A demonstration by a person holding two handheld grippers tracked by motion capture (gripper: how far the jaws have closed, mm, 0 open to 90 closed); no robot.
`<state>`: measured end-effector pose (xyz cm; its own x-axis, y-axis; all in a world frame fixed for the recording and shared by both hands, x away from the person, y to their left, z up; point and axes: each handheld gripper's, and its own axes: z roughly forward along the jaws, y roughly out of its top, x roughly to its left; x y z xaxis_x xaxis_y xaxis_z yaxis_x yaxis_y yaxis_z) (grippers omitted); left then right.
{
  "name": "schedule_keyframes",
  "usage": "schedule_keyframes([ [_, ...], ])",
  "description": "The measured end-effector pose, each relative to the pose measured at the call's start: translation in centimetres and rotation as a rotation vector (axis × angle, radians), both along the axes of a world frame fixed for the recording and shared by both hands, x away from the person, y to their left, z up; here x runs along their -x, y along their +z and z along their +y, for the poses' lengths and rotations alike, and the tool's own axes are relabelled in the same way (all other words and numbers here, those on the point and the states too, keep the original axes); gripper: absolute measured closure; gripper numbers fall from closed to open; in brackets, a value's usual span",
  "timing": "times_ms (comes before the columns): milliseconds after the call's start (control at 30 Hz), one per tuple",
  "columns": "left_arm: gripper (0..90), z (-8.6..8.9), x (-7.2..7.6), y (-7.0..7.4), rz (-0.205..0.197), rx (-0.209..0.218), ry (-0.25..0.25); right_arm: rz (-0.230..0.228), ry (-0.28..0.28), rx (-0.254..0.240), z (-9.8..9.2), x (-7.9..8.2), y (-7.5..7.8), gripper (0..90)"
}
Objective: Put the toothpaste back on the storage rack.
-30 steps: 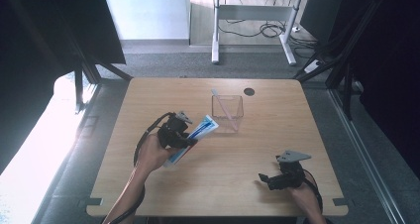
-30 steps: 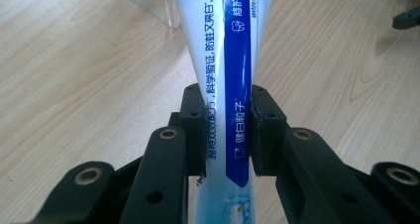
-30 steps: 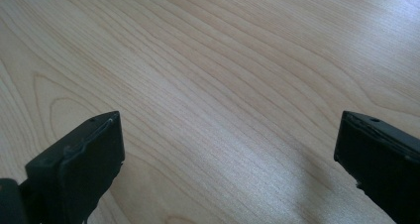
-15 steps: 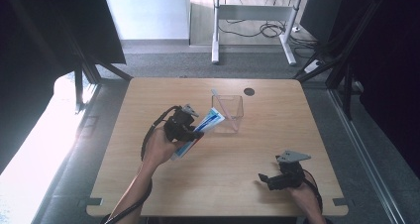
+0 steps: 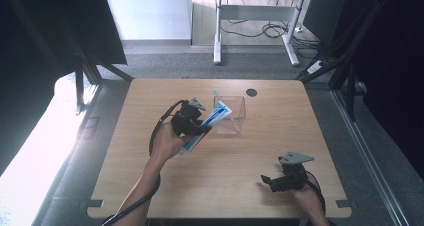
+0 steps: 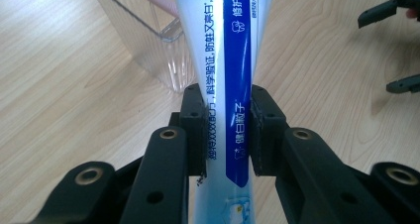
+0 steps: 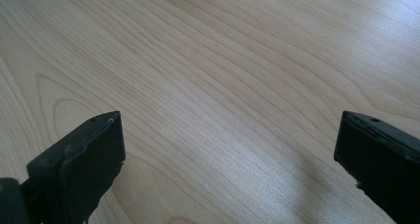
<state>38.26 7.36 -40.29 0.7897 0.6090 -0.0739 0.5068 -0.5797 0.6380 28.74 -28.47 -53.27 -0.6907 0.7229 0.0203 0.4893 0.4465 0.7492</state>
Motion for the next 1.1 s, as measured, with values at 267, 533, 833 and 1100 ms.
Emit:
schedule_keyframes([
  [267,72.6,-0.9,-0.9,0.6,-0.021,0.008,-0.001,0.000,0.003,0.001,0.1,0.0,0.0,0.0],
  [533,72.6,-1.9,-1.8,1.2,-0.040,0.017,-0.011,-0.003,0.002,0.005,0.0,0.0,0.0,0.0],
  [833,72.6,-3.0,-3.0,1.7,-0.066,0.025,-0.007,-0.004,0.001,0.002,-0.1,0.0,0.0,0.0],
  [1100,72.6,-3.9,-4.1,2.3,-0.091,0.031,-0.006,-0.002,0.000,0.000,-0.2,0.0,0.0,0.0],
])
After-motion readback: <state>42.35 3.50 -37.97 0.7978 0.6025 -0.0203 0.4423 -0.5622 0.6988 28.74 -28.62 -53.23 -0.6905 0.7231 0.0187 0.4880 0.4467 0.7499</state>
